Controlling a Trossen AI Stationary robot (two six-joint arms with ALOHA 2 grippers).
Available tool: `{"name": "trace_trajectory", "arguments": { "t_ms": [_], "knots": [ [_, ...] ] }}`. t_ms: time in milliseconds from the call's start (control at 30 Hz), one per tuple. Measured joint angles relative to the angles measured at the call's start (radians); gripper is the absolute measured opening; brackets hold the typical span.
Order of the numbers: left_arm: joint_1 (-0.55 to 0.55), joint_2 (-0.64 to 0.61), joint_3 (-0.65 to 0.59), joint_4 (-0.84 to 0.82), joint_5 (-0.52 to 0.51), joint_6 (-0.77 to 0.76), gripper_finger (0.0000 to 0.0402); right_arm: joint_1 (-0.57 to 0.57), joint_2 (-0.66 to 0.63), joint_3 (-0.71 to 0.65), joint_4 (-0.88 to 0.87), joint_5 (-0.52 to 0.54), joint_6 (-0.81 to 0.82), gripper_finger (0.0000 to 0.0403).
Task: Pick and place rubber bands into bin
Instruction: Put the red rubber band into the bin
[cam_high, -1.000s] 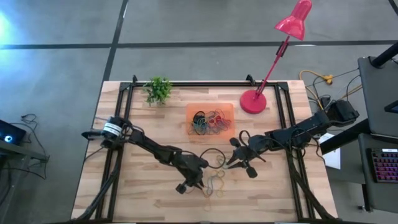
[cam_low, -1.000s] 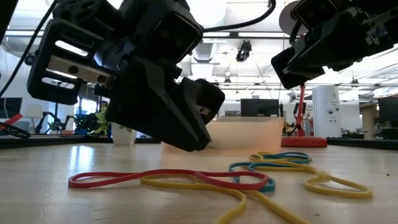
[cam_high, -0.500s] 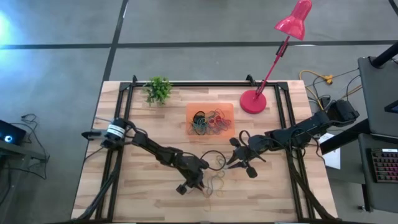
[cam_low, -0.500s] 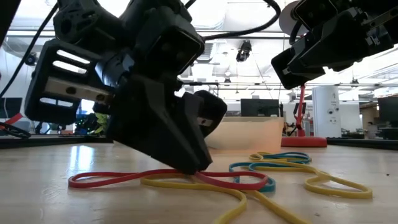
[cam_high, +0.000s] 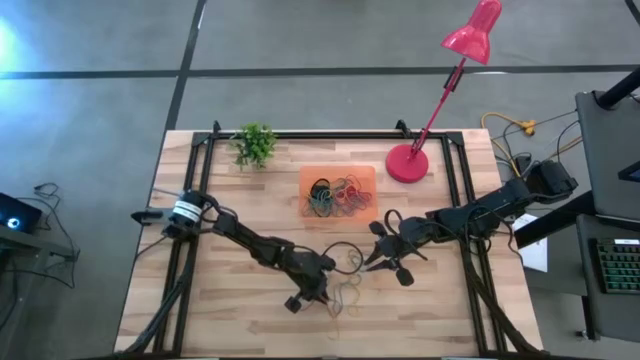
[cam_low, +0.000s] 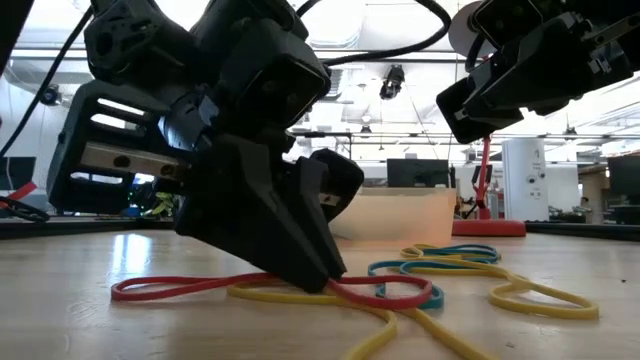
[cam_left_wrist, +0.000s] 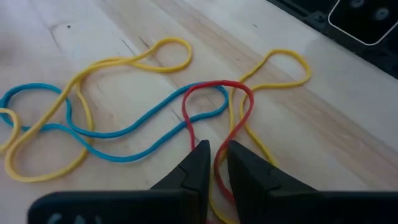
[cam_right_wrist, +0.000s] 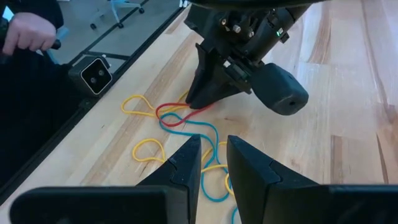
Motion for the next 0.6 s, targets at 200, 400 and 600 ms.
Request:
{"name": "trace_trajectory", "arguments": {
  "t_ms": [200,400,600],
  "knots": [
    [0.0,-0.001,0.006,-0.001,-0.013,0.0,0.0005,0.0,0.0,0.0,-0.001,0.0,0.0,0.0068],
    [0.001,-0.015,0.006,-0.002,-0.015,-0.003,0.0001,0.0,0.0,-0.001,-0.003,0.0,0.0,0.0068],
    [0.001,-0.082,0.005,-0.002,-0.011,-0.005,0.0,0.0,0.0,-0.002,-0.027,-0.001,0.001,0.0068]
  ]
}}
